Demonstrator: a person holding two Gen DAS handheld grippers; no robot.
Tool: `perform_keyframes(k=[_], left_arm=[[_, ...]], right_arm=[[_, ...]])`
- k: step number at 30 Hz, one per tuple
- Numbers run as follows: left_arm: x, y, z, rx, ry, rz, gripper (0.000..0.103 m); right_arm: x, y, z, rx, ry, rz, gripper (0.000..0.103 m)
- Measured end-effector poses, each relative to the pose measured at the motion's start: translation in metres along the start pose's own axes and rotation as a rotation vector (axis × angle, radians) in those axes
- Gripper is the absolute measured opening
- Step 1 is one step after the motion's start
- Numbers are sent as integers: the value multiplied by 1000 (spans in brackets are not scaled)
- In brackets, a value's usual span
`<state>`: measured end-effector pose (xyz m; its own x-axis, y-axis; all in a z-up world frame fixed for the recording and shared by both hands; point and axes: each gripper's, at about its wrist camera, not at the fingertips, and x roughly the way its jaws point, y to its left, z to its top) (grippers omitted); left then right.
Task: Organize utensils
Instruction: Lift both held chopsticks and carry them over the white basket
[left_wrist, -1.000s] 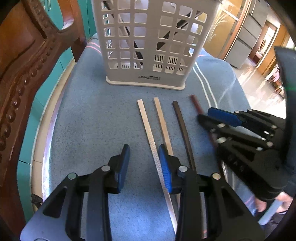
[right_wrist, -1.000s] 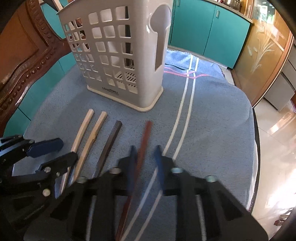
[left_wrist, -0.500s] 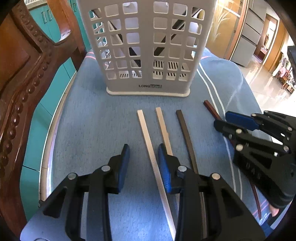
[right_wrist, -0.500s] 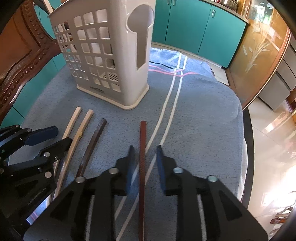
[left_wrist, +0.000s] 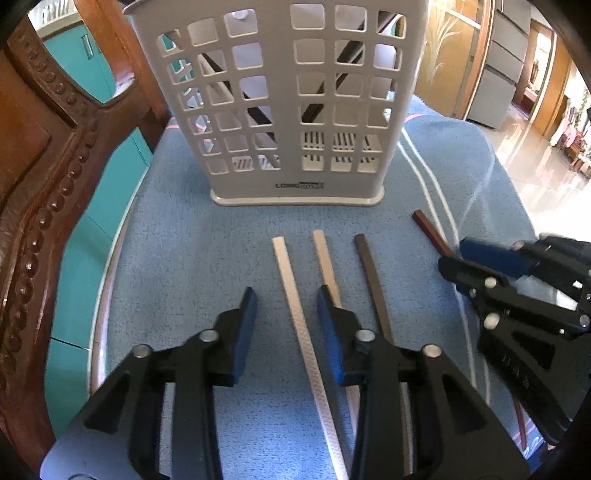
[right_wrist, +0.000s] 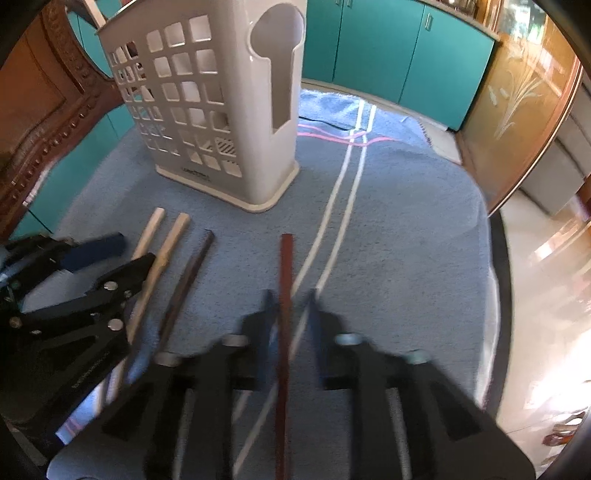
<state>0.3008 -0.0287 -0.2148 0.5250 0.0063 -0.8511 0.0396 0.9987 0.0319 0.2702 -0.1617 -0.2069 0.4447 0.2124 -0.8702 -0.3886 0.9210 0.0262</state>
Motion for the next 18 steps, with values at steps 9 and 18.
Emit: perform_keyframes(k=[9, 18], left_arm=[[-9, 1, 2, -34, -37, -40, 7], [-115, 13, 3, -49, -306, -107, 7]], right_arm=[[-45, -6, 10, 23, -183, 36, 7], [-155, -36, 5, 61, -435, 156, 7]])
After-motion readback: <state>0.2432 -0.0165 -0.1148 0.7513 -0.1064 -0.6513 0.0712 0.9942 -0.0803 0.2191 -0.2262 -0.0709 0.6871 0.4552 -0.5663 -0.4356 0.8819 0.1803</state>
